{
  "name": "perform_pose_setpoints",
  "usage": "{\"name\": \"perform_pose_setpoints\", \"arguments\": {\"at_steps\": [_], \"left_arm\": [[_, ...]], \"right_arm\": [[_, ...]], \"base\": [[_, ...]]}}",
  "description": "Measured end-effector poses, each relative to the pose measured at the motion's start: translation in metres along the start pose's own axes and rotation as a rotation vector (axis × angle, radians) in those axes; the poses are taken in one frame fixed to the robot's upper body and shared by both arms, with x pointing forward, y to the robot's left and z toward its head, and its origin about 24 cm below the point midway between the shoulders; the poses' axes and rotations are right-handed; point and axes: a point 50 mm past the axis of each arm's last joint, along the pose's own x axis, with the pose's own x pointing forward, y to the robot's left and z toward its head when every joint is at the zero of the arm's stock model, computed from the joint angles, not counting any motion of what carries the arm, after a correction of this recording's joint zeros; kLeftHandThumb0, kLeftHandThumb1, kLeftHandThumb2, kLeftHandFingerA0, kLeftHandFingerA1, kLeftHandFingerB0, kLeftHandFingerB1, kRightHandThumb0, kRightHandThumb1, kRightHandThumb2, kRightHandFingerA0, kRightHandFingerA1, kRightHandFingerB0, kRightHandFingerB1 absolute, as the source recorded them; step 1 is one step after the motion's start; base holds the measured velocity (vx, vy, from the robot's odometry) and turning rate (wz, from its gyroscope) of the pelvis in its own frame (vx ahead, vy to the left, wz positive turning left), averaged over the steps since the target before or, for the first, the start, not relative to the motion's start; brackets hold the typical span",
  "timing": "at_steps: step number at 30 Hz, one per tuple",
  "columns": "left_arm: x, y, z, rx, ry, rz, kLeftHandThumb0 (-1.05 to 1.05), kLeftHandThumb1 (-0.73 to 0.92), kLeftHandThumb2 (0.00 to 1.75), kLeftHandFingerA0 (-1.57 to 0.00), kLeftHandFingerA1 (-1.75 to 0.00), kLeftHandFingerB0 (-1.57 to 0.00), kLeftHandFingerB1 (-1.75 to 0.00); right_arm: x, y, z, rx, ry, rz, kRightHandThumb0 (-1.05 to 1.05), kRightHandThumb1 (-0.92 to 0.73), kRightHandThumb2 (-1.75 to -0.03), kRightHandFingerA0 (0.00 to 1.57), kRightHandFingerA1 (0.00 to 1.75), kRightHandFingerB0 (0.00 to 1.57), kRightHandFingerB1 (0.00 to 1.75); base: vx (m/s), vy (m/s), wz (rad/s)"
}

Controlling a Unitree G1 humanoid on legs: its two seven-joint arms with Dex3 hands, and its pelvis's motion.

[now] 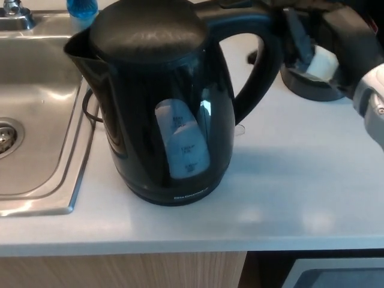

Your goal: Pick up a kettle using the right hand on left side of the counter and then walk right towards the kettl base and turn on the kettle

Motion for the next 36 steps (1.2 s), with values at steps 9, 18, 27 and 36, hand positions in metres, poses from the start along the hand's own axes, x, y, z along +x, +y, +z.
{"name": "perform_pose_setpoints", "arguments": {"at_steps": [9, 18, 27, 36], "left_arm": [[0.001, -0.001, 0.0, 0.01, 0.003, -0.006, 0.28, 0.52, 1.15, -0.96, -1.02, -0.82, -0.91], [0.002, -0.003, 0.001, 0.022, 0.002, -0.016, 0.24, 0.52, 1.15, -0.97, -1.02, -0.83, -0.91], [0.005, -0.006, 0.006, 0.031, -0.011, -0.015, 0.27, 0.52, 1.14, -0.91, -0.98, -0.8, -0.89], [0.007, -0.01, 0.009, 0.023, -0.018, -0.022, 0.3, 0.52, 1.17, -1.0, -1.04, -0.85, -0.93]], "right_arm": [[-0.003, 0.012, 0.022, 0.067, -0.124, 0.042, -0.99, -0.79, -0.96, 0.69, 0.79, 0.55, 0.59], [-0.015, 0.01, 0.013, 0.071, -0.12, 0.036, -0.93, -0.81, -0.93, 0.67, 0.8, 0.53, 0.59], [-0.034, 0.011, -0.014, 0.075, -0.053, 0.03, -0.87, -0.92, -0.78, 0.66, 0.76, 0.56, 0.54], [-0.057, 0.019, -0.043, 0.128, 0.018, 0.021, -0.86, -0.92, -0.79, 0.63, 0.74, 0.55, 0.53]], "base": [[0.0, 0.0, 0.0], [0.0, 0.0, 0.0], [0.0, 0.0, 0.0], [0.0, 0.0, 0.0]]}}
